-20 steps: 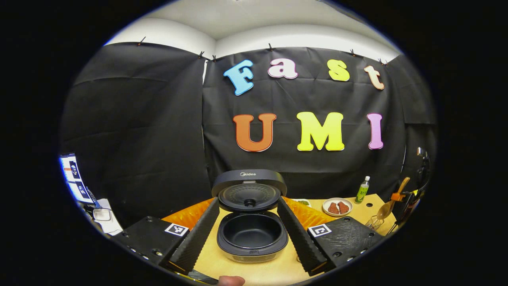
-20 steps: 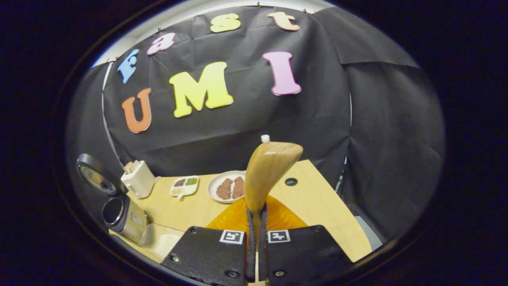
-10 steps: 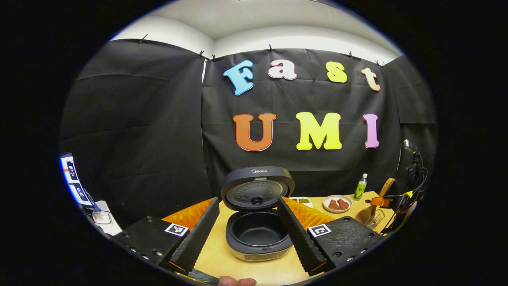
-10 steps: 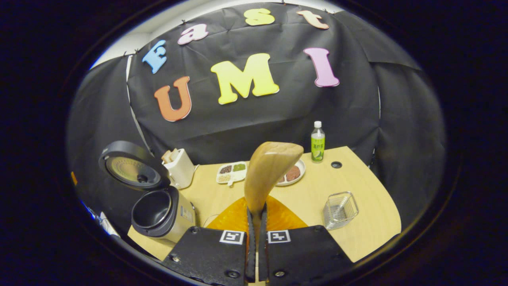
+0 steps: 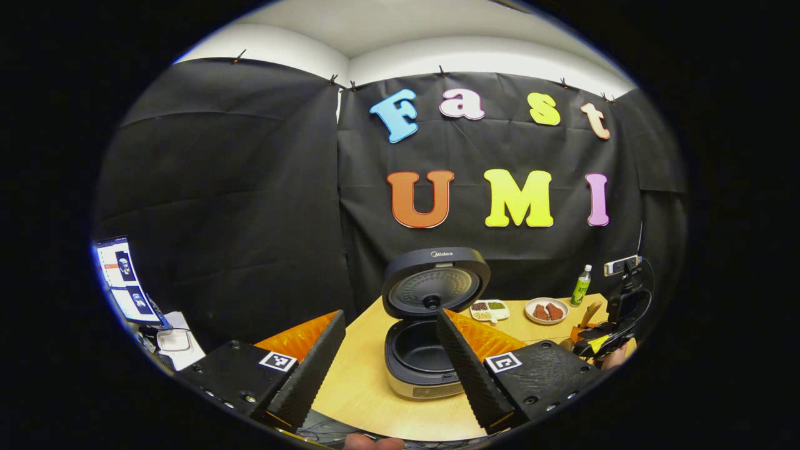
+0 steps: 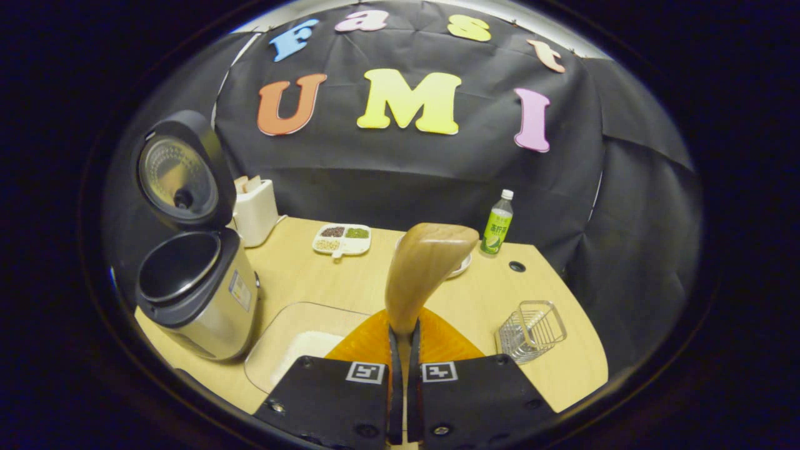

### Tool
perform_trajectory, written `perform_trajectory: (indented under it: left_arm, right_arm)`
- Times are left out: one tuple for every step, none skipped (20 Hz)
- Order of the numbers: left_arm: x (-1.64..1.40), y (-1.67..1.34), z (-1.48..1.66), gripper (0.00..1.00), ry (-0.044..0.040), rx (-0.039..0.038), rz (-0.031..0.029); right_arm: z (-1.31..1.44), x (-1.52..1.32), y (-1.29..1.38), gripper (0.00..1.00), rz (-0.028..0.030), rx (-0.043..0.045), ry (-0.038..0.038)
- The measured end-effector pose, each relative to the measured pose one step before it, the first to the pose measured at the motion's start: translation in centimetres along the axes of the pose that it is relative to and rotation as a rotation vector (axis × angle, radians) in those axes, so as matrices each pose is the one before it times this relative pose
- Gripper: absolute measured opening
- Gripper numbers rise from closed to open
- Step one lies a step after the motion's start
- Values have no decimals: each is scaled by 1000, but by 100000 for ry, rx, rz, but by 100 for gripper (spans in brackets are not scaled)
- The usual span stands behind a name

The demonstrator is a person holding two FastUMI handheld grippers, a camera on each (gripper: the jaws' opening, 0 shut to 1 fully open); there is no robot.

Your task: Close the left gripper, press the button to open the rice cooker; take a wooden spoon from the chopstick holder with the right hand, scoop a spoonful of rice and pour it into the rice cooker, then put the wooden spoon back into the chopstick holder.

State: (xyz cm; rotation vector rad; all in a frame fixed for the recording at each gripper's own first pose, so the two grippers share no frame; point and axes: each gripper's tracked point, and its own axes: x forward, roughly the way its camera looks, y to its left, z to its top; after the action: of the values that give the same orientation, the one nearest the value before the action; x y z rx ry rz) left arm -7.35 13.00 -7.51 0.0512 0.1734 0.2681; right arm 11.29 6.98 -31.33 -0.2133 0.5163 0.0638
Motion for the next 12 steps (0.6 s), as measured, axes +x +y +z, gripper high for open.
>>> perform_trajectory:
  left_arm:
    - [-155, 232, -121, 95, 538, -87, 524]
    - [-129, 174, -113, 94, 599, -17, 368]
    - [27, 168, 95, 94, 524, -130, 461]
    - [-40, 23, 14, 94, 177, -143, 263]
    - [-85, 0, -30, 94, -10, -140, 510]
    - [-177, -16, -113, 94, 251, -172, 467]
    - [-33, -65, -104, 94, 430, -271, 259]
    - [-106, -25, -128, 95, 438, -240, 83]
    - [40, -50, -30, 94, 142, -6, 349]
    - [-77, 99, -117, 94, 314, 307, 377]
    - [-67, 75, -168, 94, 324, 382, 479]
    - [-152, -27, -137, 94, 177, 151, 422]
  right_arm:
    - [-513, 383, -16, 8, -1893, -2953, 480]
    - [-601, 463, 375, 8, -347, -1558, 772]
    - [-573, 287, 430, 8, 733, 759, 1424]
    - [-560, 338, 485, 8, 1201, 2247, 1612]
    - [-347, 177, 420, 8, 978, 2632, 1366]
    - [-7, 118, 312, 8, 525, 1818, -173]
    - [98, 39, 583, 8, 1976, 1817, 3]
    - [-76, -42, 1123, 8, 3551, 2977, 200]
    - [-94, 15, 1076, 8, 3614, 3710, 723]
    - [-55, 32, 733, 8, 2828, 3353, 709]
    - [-9, 118, 642, 8, 2496, 3489, 643]
    - [-66, 98, 711, 8, 2740, 3932, 613]
